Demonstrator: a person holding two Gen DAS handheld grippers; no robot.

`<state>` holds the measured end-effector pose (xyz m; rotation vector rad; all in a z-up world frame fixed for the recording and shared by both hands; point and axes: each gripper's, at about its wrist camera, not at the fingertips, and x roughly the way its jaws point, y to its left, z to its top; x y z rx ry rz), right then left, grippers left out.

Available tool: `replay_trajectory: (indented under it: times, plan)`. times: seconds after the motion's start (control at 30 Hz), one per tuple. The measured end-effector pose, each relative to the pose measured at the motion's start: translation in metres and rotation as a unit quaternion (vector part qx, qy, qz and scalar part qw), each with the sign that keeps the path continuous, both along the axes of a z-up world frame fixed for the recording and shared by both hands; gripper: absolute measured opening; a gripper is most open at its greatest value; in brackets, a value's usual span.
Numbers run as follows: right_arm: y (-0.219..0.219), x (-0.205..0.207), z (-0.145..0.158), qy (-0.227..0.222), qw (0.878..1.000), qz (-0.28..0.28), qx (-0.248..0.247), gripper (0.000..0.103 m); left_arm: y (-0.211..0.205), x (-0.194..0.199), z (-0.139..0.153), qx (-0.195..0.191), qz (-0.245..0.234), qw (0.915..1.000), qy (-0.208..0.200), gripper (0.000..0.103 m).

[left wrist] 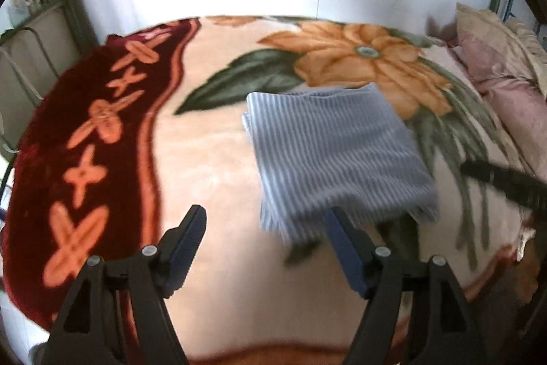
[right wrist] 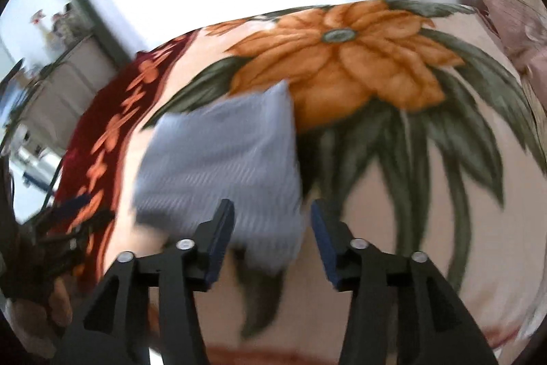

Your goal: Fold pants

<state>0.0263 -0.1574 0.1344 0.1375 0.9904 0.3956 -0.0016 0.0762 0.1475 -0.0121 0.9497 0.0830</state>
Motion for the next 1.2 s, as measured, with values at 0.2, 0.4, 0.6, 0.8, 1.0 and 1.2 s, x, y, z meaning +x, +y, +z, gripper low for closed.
replay_trajectory:
  times: [0.2,0.4,0.6,0.8,1.0,1.2]
  plan:
    - [0.016,-0.074,-0.040,-0.002,0.998,-0.049,-0.026,0.065,-0.020,-0.051,-0.014,0.011,-0.013,0.9997,0.016,0.076]
    - [0.026,-0.073,-0.090,0.044,0.989,-0.050,-0.135,0.067,-0.029,-0.074,-0.078,0.010,-0.019,0.9966,0.080,0.076]
    - [0.029,-0.060,-0.126,0.075,0.985,-0.007,-0.152,0.079,-0.011,-0.063,-0.121,-0.005,0.029,0.9908,0.132,0.080]
    - [0.034,-0.043,-0.138,0.089,0.987,-0.006,-0.136,0.103,-0.013,-0.053,-0.137,-0.020,0.021,0.9909,0.131,0.103]
    - [0.036,-0.032,-0.141,0.087,0.984,-0.017,-0.154,0.103,-0.017,-0.059,-0.142,-0.011,0.030,0.9936,0.109,0.103]
    - [0.041,-0.026,-0.141,0.083,0.981,-0.050,-0.166,0.103,-0.029,-0.074,-0.145,0.010,0.046,0.9966,0.068,0.103]
